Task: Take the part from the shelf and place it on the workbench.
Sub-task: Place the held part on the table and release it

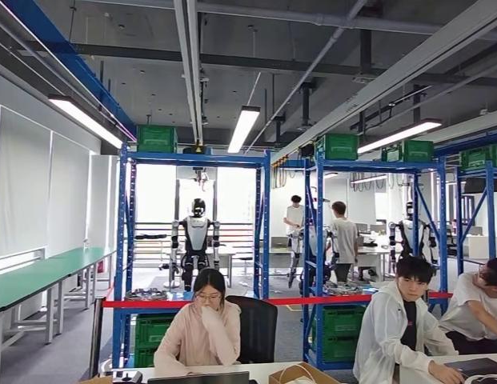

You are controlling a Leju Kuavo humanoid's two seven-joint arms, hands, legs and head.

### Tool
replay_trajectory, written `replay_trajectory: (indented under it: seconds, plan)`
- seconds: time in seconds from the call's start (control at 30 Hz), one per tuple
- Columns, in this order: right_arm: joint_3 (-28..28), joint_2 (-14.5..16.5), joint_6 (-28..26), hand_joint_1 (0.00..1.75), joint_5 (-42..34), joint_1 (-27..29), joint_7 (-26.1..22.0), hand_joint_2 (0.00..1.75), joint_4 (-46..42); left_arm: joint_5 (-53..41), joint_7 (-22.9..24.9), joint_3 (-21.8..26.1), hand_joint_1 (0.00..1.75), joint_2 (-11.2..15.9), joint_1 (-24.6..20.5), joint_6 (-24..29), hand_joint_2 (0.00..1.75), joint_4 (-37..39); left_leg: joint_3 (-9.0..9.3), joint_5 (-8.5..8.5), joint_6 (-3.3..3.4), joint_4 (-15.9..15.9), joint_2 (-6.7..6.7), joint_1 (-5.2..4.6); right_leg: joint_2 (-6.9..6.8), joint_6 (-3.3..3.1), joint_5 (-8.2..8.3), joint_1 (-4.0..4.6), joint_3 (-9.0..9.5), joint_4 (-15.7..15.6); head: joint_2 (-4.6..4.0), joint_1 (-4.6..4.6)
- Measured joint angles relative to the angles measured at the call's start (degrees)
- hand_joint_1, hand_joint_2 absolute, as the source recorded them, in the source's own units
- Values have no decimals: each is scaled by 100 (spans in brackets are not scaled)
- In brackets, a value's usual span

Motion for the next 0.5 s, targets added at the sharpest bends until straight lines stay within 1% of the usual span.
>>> replay_trajectory:
  seconds: [0.03,0.07,0.1,0.17,0.2,0.23,0.27,0.3,0.33,0.37,0.4,0.43,0.47,0.5]
  plan:
    - [27,-1,-27,175,3,7,-10,175,8,-9,-21,-13,0,1,-9,-1,175,0,172,147,10,-362,3,-4,5,18,-18,12,-9,31,0,1]
    - [54,-3,-54,175,4,9,-14,175,14,-15,-45,-27,0,1,-18,-1,175,0,288,229,26,-610,4,-8,9,37,-31,23,-24,58,0,1]
    - [83,-7,-76,131,4,13,-14,131,22,-23,-71,-44,0,2,-22,-2,175,0,348,250,43,-743,4,-17,11,57,-39,32,-38,77,1,0]
    - [154,-13,-103,44,5,22,-18,44,37,-50,-112,-72,0,1,-18,-6,175,0,358,242,89,-768,2,-30,14,85,-39,29,-51,89,1,-2]
    - [189,-15,-107,0,5,25,-21,0,42,-65,-130,-83,0,0,-15,-8,175,0,363,250,114,-776,4,-27,12,109,-65,22,-53,111,1,-2]
    - [226,-17,-109,0,5,24,-20,0,44,-79,-145,-92,0,-1,-19,-6,175,0,368,258,144,-783,6,-19,10,142,-137,12,-83,200,0,-2]
    - [261,-19,-108,0,4,22,-15,0,47,-89,-159,-104,0,-2,-29,1,175,0,373,265,170,-790,8,-7,7,178,-269,0,-163,402,0,-2]
    - [297,-20,-105,0,3,21,-5,0,53,-94,-169,-117,0,-3,-39,11,175,0,375,266,185,-791,10,-3,3,214,-447,-18,-297,717,0,-2]
    - [338,-20,-100,0,2,25,9,0,64,-98,-175,-130,0,-3,-46,22,175,0,376,265,196,-791,11,-2,1,241,-634,-39,-477,1120,0,-2]
    - [373,-21,-90,0,1,36,22,0,80,-99,-177,-143,0,-3,-49,31,131,0,377,265,197,-791,11,-1,0,260,-771,-59,-649,1489,0,-2]
    - [403,-22,-78,0,1,46,32,0,97,-101,-178,-151,0,-3,-51,35,87,0,380,264,197,-790,10,-1,0,273,-816,-75,-756,1709,0,-2]
    - [430,-22,-65,0,1,54,40,0,113,-101,-179,-159,0,-4,-53,36,44,0,385,262,195,-790,9,0,0,279,-749,-87,-760,1709,0,-2]
    - [448,-21,-53,0,1,54,43,0,124,-99,-183,-165,0,-7,-56,35,0,0,392,260,192,-790,6,2,0,275,-580,-93,-647,1458,0,-2]
    - [462,-19,-42,0,0,45,45,0,131,-97,-187,-169,0,-11,-62,34,0,0,401,256,185,-790,2,4,0,264,-361,-96,-451,1042,0,-2]
